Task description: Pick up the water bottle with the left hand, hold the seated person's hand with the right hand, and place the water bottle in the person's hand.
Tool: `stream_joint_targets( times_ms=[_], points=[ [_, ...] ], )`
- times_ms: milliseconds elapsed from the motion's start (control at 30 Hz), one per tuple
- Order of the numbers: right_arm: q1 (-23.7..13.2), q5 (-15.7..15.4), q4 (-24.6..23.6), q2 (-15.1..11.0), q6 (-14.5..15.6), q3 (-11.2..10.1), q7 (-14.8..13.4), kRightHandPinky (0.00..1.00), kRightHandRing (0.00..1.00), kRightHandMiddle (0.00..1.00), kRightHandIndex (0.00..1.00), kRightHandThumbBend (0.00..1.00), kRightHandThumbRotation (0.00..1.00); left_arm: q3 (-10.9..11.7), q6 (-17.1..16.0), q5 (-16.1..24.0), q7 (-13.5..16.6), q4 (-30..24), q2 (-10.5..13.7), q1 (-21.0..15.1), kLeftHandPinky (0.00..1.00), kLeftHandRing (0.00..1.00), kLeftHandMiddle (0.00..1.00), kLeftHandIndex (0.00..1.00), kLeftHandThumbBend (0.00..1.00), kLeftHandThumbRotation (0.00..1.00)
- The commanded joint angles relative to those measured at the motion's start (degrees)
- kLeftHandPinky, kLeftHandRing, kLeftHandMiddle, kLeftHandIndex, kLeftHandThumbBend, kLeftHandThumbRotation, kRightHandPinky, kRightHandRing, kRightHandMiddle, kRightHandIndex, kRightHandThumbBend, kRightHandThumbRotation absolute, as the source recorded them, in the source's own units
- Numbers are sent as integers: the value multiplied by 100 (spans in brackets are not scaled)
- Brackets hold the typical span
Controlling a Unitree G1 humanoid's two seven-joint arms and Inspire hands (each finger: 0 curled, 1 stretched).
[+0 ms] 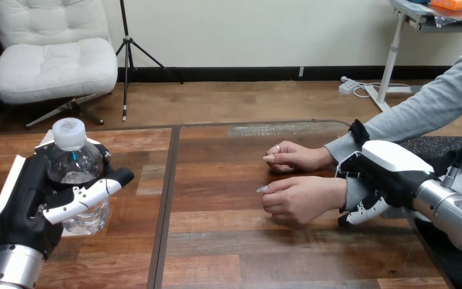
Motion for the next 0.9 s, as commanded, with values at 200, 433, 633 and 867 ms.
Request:
stream_joint_targets(
  times_ms=[200, 433, 633, 867],
  points=[
    [-185, 137, -276, 32, -19, -115, -15, 42, 44, 49, 49, 74, 0, 32, -43, -39, 39, -344, 11, -275, 25, 31, 36, 39, 58, 0],
    [-184, 202, -309, 28, -9, -145, 42, 42, 45, 49, 49, 74, 0, 31, -37, -60, 30, -343, 3, -272, 26, 31, 36, 39, 59, 0],
    [-185, 231, -328, 13, -53, -157, 18, 42, 45, 49, 49, 75, 0, 21, -28, -43, 45, -349, -3, -281, 26, 31, 36, 39, 59, 0],
    [-176, 247, -381, -18, -81, -171, 12, 42, 44, 48, 48, 76, 0, -5, 57, 0, 113, -445, -25, -243, 26, 31, 36, 39, 60, 0]
  ],
)
